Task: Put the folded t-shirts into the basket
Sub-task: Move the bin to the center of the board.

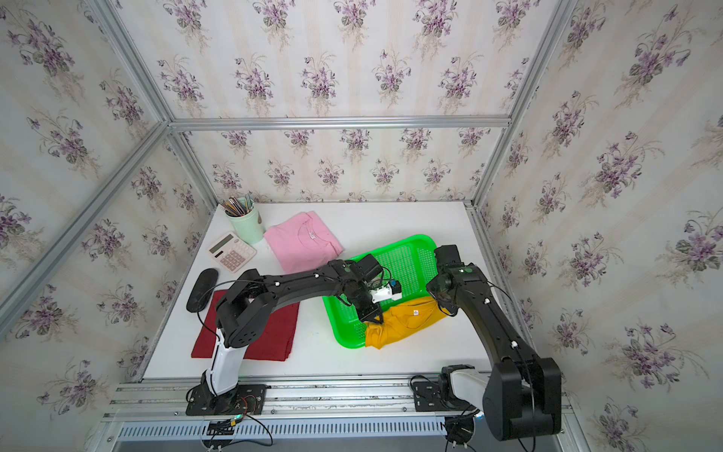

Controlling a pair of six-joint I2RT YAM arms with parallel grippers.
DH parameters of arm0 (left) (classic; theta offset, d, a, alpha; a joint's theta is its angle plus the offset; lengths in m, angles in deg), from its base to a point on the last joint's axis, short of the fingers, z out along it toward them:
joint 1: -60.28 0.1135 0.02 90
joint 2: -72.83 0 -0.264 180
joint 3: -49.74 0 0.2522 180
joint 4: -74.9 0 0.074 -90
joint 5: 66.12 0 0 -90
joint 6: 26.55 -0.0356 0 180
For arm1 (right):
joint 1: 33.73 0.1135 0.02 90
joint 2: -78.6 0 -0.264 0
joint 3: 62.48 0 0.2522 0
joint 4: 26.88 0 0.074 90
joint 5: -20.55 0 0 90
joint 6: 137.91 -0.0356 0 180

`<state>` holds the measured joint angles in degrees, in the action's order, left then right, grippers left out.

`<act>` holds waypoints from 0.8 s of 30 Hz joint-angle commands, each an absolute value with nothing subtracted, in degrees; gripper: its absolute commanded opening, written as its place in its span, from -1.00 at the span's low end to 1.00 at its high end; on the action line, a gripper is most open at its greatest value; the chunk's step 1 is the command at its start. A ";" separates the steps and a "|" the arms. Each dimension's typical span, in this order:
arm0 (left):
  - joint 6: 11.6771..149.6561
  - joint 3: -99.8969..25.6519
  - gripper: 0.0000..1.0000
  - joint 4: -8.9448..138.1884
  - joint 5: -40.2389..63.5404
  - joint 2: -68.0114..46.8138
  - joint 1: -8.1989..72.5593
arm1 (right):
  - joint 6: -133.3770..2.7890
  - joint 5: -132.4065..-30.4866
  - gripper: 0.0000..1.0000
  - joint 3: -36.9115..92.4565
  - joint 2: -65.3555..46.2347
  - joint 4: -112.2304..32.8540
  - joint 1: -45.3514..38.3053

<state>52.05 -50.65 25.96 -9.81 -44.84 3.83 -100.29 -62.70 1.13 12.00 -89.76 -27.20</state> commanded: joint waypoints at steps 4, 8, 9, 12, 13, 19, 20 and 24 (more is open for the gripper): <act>58.02 -47.94 -1.00 28.73 -8.53 -37.92 -1.05 | -97.17 -64.43 -1.00 5.84 15.84 -96.04 -26.93; 60.05 -49.54 -1.00 27.60 -5.73 -33.13 -2.88 | -94.48 -67.86 -1.00 11.07 17.23 -97.58 -26.89; 60.81 -50.30 -1.00 27.11 -5.79 -32.15 -2.91 | -94.23 -68.60 -1.00 12.86 17.03 -98.43 -26.88; 62.99 -51.15 -1.00 26.87 -6.28 -28.97 -3.33 | -93.31 -69.16 -1.00 17.32 16.46 -100.32 -26.86; 63.55 -51.01 -1.00 27.18 -6.19 -27.74 -3.66 | -93.04 -68.84 -1.00 18.71 16.28 -100.92 -26.86; 68.17 -49.25 -1.00 28.35 -4.67 -22.88 -5.45 | -91.17 -68.79 -1.00 25.76 14.46 -103.56 -26.81; 69.59 -48.18 -1.00 29.31 -5.07 -22.25 -5.46 | -90.96 -69.56 -1.00 26.45 13.73 -103.59 -26.67; 73.17 -41.41 -1.00 36.55 -6.92 -17.65 -5.09 | -91.72 -69.92 -1.00 29.34 10.64 -103.91 -24.46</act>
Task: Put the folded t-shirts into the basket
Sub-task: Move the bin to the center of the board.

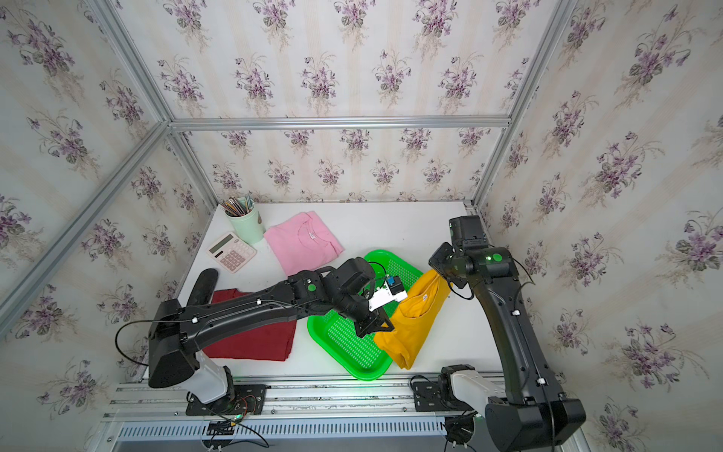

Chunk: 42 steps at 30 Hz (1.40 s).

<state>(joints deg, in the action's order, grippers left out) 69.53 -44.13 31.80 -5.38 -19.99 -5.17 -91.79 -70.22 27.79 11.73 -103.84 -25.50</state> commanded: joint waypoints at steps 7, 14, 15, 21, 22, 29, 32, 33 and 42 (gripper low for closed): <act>79.24 -38.77 -1.00 42.52 -7.79 -10.31 -4.50 | -92.38 -68.27 -1.00 39.66 4.65 -107.22 -20.22; 89.76 -31.56 -1.00 48.09 -1.78 -4.70 -2.21 | -94.36 -74.40 -1.00 39.99 -0.71 -102.73 -15.61; 90.92 -30.48 -1.00 47.72 -2.23 -4.55 -0.96 | -95.07 -74.49 -1.00 39.46 -1.60 -101.89 -14.54; 94.00 -24.79 -1.00 44.45 -4.24 -5.96 4.99 | -99.58 -72.63 -1.00 32.22 -4.93 -95.30 -12.27; 94.33 -24.07 -1.00 44.36 -5.77 -6.74 5.92 | -99.86 -72.24 -1.00 30.91 -5.25 -94.21 -12.17; 94.47 -21.52 -1.00 43.05 -11.29 -15.29 10.69 | -103.81 -70.36 -1.00 23.31 -9.50 -87.36 -11.16; 91.69 -22.21 -1.00 40.64 -11.39 -19.30 12.04 | -104.69 -69.81 -1.00 22.16 -12.78 -84.75 -10.62; 90.62 -22.77 -1.00 39.26 -10.77 -20.42 12.37 | -104.95 -69.80 -1.00 22.13 -14.12 -84.26 -10.50; 81.55 -28.21 -1.00 27.94 1.06 -24.41 12.82 | -106.72 -71.35 -0.91 22.45 -21.12 -78.61 -10.03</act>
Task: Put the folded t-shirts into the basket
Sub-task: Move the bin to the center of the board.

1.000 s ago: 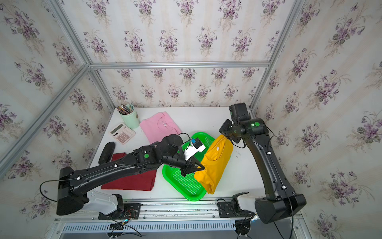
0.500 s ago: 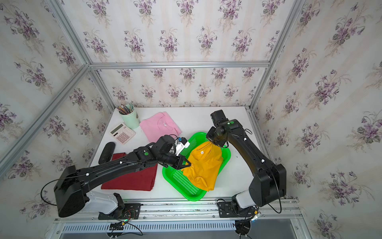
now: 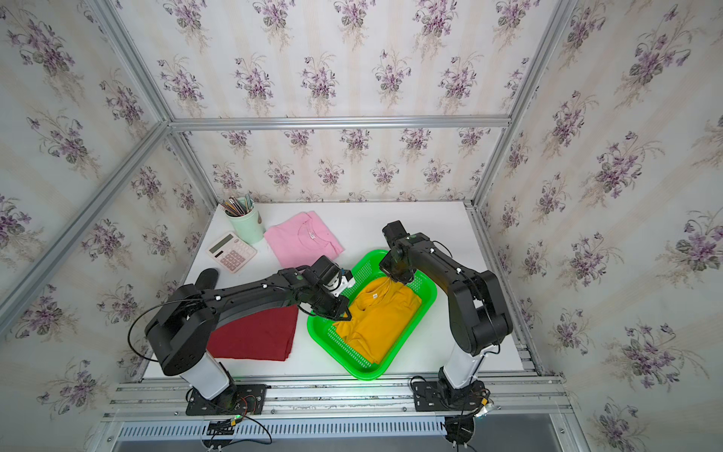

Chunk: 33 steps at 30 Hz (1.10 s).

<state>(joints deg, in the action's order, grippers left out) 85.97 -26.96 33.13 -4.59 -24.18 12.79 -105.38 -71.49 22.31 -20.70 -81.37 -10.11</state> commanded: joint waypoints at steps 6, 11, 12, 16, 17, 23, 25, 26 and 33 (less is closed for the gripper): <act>78.50 -29.05 -0.41 25.87 7.34 -22.36 12.81 | -105.85 -71.63 -0.20 25.40 -20.68 -77.45 -10.06; 77.56 -29.02 -0.15 24.19 12.76 -17.00 12.49 | -102.61 -71.81 0.31 28.76 -18.47 -78.84 -10.15; 77.47 -28.92 -0.12 23.98 13.73 -15.34 12.43 | -101.72 -71.37 0.44 29.47 -17.91 -79.77 -10.17; 76.80 -28.64 -0.05 23.80 17.01 -9.10 12.33 | -95.57 -69.44 0.70 30.67 -14.88 -82.94 -10.12; 76.61 -28.45 -0.05 23.53 18.09 -7.69 12.33 | -94.26 -69.23 0.69 30.61 -14.15 -84.53 -10.11; 74.78 -24.94 -0.04 22.67 25.89 -3.07 12.34 | -90.04 -71.62 0.24 19.71 -7.90 -85.24 -10.07; 74.76 -23.54 -0.03 22.69 28.90 -3.06 12.33 | -89.29 -73.34 0.06 15.50 -7.71 -82.78 -10.10; 74.97 -23.01 -0.03 22.77 30.21 -3.21 12.35 | -88.89 -74.03 -0.04 14.05 -8.21 -81.59 -10.09; 75.78 -19.83 -0.05 25.42 31.39 -5.04 11.60 | -92.38 -64.96 -0.53 8.62 -12.50 -79.00 -10.17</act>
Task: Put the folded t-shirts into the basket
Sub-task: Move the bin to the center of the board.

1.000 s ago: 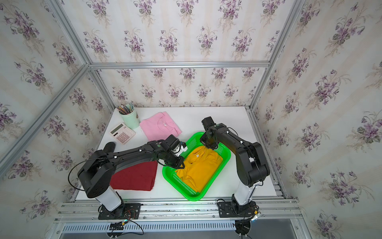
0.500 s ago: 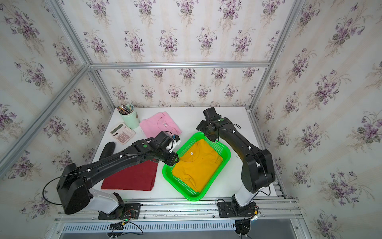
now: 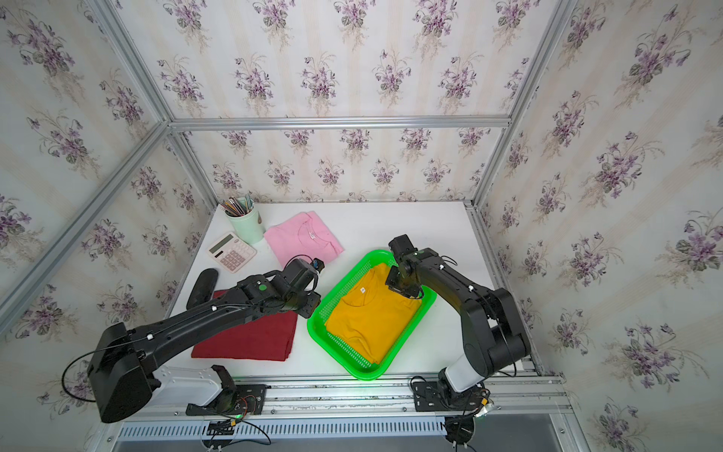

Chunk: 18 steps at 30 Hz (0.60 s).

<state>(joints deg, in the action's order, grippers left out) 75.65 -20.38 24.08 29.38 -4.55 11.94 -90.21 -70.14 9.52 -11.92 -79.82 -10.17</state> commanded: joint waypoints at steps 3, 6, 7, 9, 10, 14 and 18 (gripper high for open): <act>76.39 -18.94 -0.05 26.32 31.87 -5.80 11.42 | -95.32 -59.19 -0.53 6.06 -12.69 -79.63 -10.39; 76.43 -18.67 -0.08 26.85 31.62 -7.06 11.17 | -97.62 -55.74 -0.53 3.69 -13.43 -79.81 -11.22; 76.23 -18.75 -0.10 26.57 31.73 -7.67 11.15 | -98.66 -55.01 -0.54 3.25 -13.62 -80.07 -11.41; 76.10 -19.13 -0.13 25.60 33.02 -9.55 11.15 | -100.45 -53.37 -0.54 2.68 -13.89 -81.55 -11.83; 76.10 -19.39 -0.13 24.97 33.88 -10.35 11.07 | -100.93 -52.79 -0.54 2.63 -14.00 -82.18 -11.95; 76.22 -20.88 -0.14 22.18 37.53 -12.20 11.01 | -102.92 -49.36 -0.55 4.10 -13.86 -86.63 -12.13; 75.84 -21.44 -0.13 22.64 38.72 -12.15 10.96 | -102.15 -52.39 -0.55 6.45 -10.60 -88.01 -12.06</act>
<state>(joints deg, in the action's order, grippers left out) 76.03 -20.90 25.11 34.60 -12.20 10.87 -101.12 -53.55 5.30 -12.51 -84.76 -12.10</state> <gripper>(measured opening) 0.433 0.222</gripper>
